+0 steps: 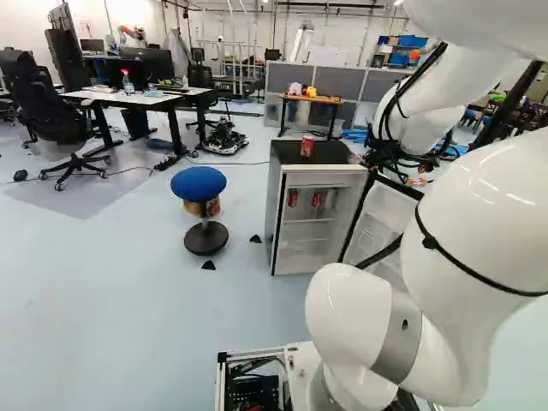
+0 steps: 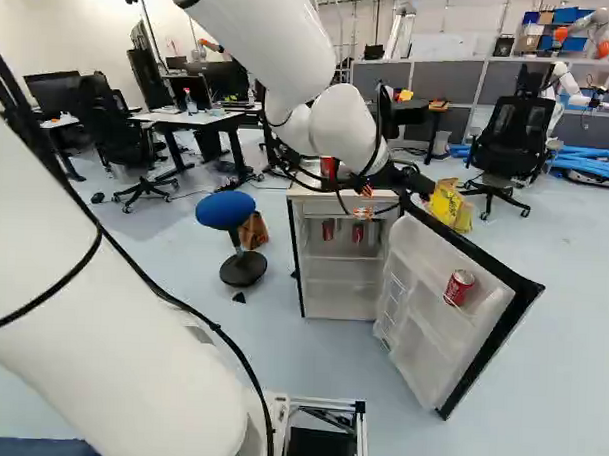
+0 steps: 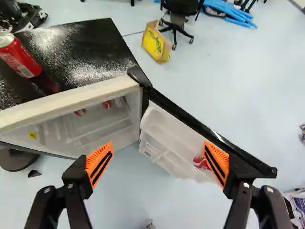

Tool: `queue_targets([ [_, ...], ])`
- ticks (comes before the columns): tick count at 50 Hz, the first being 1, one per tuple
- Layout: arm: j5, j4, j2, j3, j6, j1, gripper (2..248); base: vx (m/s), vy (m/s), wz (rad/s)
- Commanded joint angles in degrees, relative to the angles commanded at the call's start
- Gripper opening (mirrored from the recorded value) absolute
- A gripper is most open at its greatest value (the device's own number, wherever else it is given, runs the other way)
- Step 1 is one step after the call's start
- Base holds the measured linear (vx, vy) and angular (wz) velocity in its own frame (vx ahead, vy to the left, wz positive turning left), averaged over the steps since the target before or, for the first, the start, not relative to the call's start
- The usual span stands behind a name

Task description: Grab a drink from the fridge

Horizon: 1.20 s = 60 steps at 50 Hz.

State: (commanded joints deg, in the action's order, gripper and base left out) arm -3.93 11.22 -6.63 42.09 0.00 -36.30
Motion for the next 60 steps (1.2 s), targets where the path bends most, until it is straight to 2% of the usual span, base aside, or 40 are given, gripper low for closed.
queue_targets([
  [23, -8.5, -4.4, 4.7, 4.6, 0.0, -3.7, 247, 0.000, 0.000, 0.000],
  [60, -19.0, -18.0, 14.4, 14.7, 0.0, -7.8, 247, 0.000, 0.000, 0.000],
])
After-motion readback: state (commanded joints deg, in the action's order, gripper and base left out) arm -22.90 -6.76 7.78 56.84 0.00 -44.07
